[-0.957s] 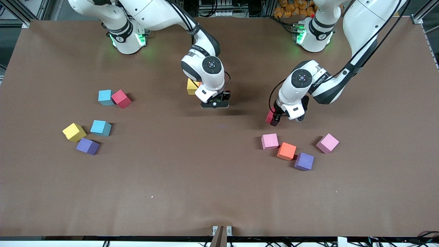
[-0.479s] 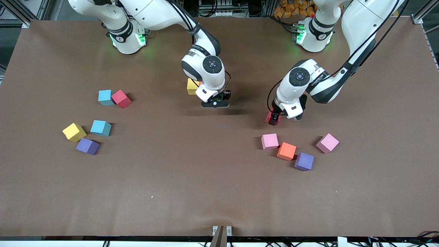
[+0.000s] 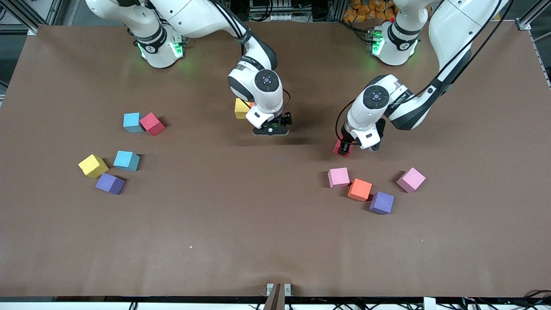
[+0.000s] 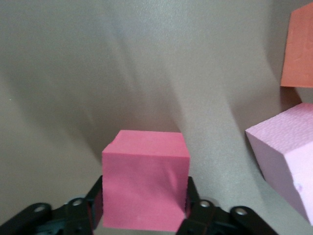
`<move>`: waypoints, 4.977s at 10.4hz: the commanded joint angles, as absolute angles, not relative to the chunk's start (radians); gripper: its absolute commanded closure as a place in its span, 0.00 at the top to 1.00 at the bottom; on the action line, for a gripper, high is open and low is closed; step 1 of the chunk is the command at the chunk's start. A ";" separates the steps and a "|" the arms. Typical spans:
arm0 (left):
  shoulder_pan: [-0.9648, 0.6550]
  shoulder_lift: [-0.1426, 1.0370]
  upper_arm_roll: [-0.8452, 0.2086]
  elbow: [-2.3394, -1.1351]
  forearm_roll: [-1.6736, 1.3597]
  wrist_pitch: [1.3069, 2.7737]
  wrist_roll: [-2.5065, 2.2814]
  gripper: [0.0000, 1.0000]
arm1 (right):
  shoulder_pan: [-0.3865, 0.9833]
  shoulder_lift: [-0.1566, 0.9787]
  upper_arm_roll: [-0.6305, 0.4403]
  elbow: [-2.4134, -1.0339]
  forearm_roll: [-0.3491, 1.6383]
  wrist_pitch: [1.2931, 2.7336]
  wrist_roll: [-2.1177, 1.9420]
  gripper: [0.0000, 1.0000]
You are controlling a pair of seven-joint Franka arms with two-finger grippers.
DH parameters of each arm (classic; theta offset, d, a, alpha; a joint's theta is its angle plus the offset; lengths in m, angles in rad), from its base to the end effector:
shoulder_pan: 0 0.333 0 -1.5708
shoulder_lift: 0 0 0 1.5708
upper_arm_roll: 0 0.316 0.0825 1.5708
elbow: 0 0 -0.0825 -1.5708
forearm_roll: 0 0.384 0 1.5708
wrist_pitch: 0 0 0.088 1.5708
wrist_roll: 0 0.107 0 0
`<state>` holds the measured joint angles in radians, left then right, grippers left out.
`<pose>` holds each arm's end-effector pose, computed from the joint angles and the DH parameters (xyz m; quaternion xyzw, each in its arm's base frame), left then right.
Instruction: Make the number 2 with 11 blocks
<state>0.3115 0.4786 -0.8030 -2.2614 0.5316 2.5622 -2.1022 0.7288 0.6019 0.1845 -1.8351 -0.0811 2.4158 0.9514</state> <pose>0.4625 -0.2689 0.2119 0.8195 0.5723 -0.0193 0.0229 0.4004 0.5062 0.2046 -0.9997 0.0042 0.0231 0.0114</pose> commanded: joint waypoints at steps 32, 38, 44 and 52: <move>-0.385 0.845 -0.646 -1.551 0.514 2.178 -1.336 0.18 | -0.302 0.351 0.170 -2.206 -0.063 2.507 0.063 1.00; -0.396 0.851 -0.646 -1.552 0.511 2.190 -1.339 0.19 | -0.314 0.390 0.172 -2.215 -0.060 2.516 0.078 0.77; -0.390 0.851 -0.646 -1.549 0.500 2.192 -1.339 1.00 | -0.314 0.308 0.258 -2.204 -0.072 2.476 0.029 0.40; -0.108 0.698 -0.653 -1.580 0.463 2.065 -1.384 1.00 | -0.318 0.213 0.543 -2.164 -0.074 2.457 -0.200 0.40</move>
